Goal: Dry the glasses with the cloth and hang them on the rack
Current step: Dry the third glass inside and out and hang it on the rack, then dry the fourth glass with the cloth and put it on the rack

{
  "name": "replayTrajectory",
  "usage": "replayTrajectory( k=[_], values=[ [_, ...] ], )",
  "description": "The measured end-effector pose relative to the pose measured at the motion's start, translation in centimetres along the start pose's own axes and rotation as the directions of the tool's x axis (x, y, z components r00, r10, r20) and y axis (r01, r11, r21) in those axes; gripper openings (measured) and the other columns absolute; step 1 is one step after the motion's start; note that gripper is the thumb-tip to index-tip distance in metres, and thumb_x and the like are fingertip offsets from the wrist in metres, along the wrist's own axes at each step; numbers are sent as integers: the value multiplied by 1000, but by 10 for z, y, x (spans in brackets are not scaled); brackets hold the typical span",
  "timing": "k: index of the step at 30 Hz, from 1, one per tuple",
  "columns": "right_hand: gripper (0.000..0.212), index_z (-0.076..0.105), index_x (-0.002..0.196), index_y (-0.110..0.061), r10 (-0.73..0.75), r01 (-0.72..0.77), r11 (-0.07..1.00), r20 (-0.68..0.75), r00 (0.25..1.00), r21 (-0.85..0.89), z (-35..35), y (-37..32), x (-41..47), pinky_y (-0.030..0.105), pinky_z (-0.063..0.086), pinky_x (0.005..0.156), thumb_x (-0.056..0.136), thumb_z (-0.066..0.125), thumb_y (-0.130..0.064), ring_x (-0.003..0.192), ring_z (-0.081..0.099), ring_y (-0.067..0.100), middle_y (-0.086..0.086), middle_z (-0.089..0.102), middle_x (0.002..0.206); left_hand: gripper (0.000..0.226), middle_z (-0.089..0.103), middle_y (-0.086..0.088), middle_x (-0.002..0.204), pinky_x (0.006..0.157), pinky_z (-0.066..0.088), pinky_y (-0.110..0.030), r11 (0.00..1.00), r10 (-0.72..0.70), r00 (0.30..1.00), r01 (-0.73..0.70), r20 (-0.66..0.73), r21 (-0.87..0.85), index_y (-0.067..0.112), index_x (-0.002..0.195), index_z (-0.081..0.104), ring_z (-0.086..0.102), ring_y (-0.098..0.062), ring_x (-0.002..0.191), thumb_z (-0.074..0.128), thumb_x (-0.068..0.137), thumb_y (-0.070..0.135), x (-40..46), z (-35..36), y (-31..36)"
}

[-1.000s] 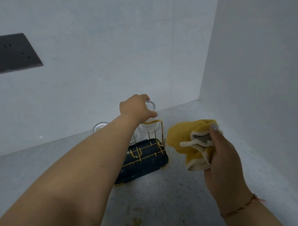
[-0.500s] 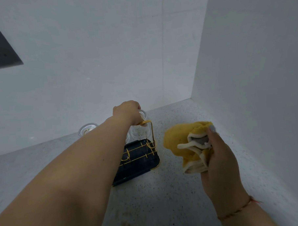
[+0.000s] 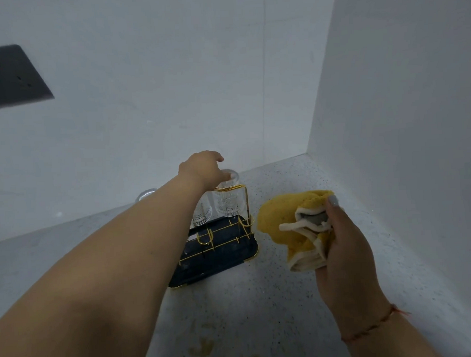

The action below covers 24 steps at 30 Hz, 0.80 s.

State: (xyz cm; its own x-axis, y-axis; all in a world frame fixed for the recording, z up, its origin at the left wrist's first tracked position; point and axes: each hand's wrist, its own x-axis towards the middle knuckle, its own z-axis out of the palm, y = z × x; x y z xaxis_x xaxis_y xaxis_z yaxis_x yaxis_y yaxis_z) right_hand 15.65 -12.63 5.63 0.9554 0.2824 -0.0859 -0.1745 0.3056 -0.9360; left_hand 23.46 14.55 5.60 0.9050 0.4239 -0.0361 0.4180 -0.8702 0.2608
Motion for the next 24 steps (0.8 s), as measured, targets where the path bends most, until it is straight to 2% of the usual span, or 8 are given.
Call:
replayTrajectory(
  k=[3, 6, 8, 10, 12, 15, 19, 24],
  values=[
    [60, 76, 81, -24, 12, -12, 1000, 21, 1000, 10, 12, 0, -11, 67, 42, 93, 55, 63, -76, 85, 59, 41, 24, 62, 87, 57, 56, -2, 140, 103, 43, -43, 997, 26, 988, -36, -154, -65, 21, 135, 56, 52, -25, 127, 66, 87, 51, -23, -15, -6],
    [57, 76, 78, -26, 28, -29, 999, 57, 998, 16, 26, 2, -28, 68, 40, 91, 56, 61, -76, 79, 52, 52, 26, 56, 85, 52, 61, -3, 133, 97, 47, -38, 985, 46, 969, -84, -244, -148, 18, 129, 60, 57, -23, 120, 67, 88, 47, -57, -30, -18],
    [46, 76, 75, -26, 42, -43, 999, 88, 995, 5, 38, 3, -42, 69, 40, 93, 64, 58, -67, 80, 56, 41, 37, 57, 90, 47, 64, -3, 129, 92, 45, -32, 979, 33, 953, -92, -301, -183, 16, 126, 62, 58, -21, 117, 68, 88, 45, -86, -39, -32],
    [39, 76, 73, -23, 58, -59, 998, 99, 993, 12, 43, 6, -50, 66, 41, 95, 67, 56, -56, 87, 61, 34, 15, 72, 88, 44, 66, -2, 124, 85, 42, -26, 973, 10, 940, -88, -340, -214, 16, 123, 64, 60, -19, 113, 68, 88, 43, -111, -44, -41],
    [40, 76, 73, -24, 83, -83, 997, 100, 992, 1, 53, 10, -62, 68, 38, 96, 63, 58, -59, 89, 58, 33, 5, 72, 82, 42, 66, 0, 118, 82, 40, -24, 969, -17, 936, -72, -352, -238, 16, 120, 65, 60, -17, 109, 69, 88, 42, -139, -48, -54],
    [47, 74, 79, -20, 103, -102, 995, 104, 989, -17, 66, 19, -78, 65, 43, 94, 61, 60, -62, 92, 63, 36, 5, 73, 84, 35, 66, 3, 108, 78, 40, -24, 959, -65, 937, -37, -344, -282, 17, 115, 67, 60, -14, 102, 71, 87, 38, -178, -52, -77],
    [32, 75, 75, -22, 123, -123, 992, 107, 987, -13, 83, 30, -98, 57, 46, 96, 75, 56, -47, 90, 64, 30, 1, 74, 81, 38, 64, 5, 107, 81, 41, -23, 941, -151, 941, 42, -305, -336, 17, 116, 66, 59, -11, 101, 72, 86, 39, -224, -49, -112],
    [31, 71, 80, -19, 171, -172, 985, 97, 980, -1, 102, 43, -122, 57, 45, 98, 90, 51, -40, 96, 64, 30, 7, 72, 92, 50, 63, 0, 120, 86, 41, -23, 925, -258, 966, 237, -33, -296, 19, 125, 59, 60, -15, 108, 74, 83, 41, -273, -36, -165]
  ],
)
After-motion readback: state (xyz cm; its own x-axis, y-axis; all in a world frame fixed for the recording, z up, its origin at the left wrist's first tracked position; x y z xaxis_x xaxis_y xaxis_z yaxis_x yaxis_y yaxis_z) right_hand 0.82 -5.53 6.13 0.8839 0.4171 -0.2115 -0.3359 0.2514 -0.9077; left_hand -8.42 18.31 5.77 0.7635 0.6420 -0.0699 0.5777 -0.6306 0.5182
